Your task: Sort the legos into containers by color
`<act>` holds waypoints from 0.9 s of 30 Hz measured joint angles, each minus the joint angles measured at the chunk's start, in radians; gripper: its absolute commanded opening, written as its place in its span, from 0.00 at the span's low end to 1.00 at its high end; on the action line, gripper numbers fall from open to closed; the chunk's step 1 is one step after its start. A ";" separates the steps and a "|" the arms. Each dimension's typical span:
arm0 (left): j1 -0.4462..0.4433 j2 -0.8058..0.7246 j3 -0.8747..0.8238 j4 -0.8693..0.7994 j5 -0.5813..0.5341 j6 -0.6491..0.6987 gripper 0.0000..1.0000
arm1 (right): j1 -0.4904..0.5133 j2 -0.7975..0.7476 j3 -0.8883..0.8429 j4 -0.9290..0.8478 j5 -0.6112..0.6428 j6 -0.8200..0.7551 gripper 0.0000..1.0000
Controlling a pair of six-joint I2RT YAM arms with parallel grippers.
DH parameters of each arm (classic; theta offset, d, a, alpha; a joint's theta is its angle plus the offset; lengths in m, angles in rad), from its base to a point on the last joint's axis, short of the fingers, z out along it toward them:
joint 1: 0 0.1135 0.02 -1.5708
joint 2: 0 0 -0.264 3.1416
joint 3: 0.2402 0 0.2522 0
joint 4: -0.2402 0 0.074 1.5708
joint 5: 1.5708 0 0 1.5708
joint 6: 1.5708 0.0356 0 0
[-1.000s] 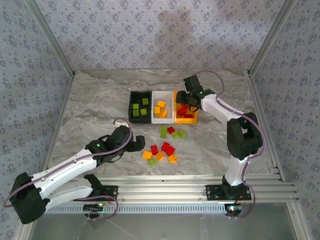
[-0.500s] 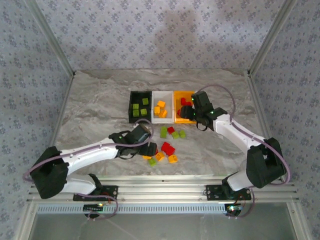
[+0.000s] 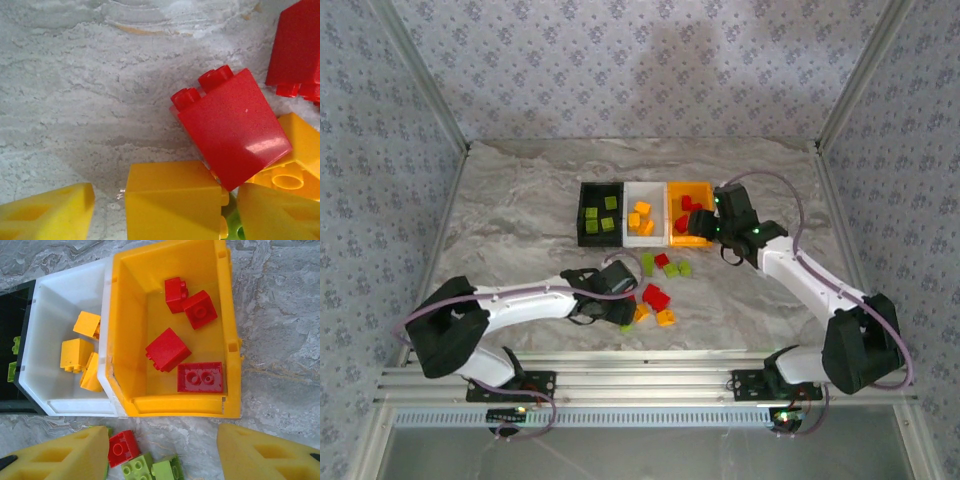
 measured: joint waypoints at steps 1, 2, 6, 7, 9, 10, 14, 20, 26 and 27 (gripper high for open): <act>0.000 0.005 0.000 0.002 -0.002 0.002 0.65 | -0.001 -0.003 -0.002 0.000 0.001 0.000 0.61; 0.000 0.011 0.000 0.001 -0.002 0.003 0.61 | -0.003 -0.005 -0.003 0.000 0.001 0.000 0.61; 0.000 0.038 0.000 0.000 -0.002 0.010 0.51 | -0.004 -0.005 -0.009 0.001 0.001 0.000 0.61; 0.000 0.039 0.000 0.001 -0.003 0.010 0.51 | -0.005 -0.005 -0.010 0.000 0.001 0.000 0.61; 0.000 0.039 0.001 -0.004 -0.006 0.012 0.48 | -0.005 -0.006 -0.011 0.000 0.001 0.000 0.61; 0.000 0.039 0.002 -0.006 -0.008 0.012 0.46 | -0.005 -0.006 -0.011 0.000 0.001 0.000 0.61; 0.006 -0.004 0.004 -0.035 -0.027 0.012 0.43 | -0.005 -0.019 -0.011 0.000 0.001 0.001 0.61; 0.085 -0.137 0.079 -0.066 -0.037 0.024 0.43 | -0.005 -0.062 -0.038 0.000 -0.002 0.011 0.61; 0.170 -0.036 0.355 -0.041 -0.031 0.088 0.42 | -0.005 -0.092 -0.088 -0.001 -0.006 0.023 0.61; 0.179 0.008 0.411 -0.028 -0.030 0.101 0.42 | -0.005 -0.098 -0.099 -0.002 -0.006 0.024 0.61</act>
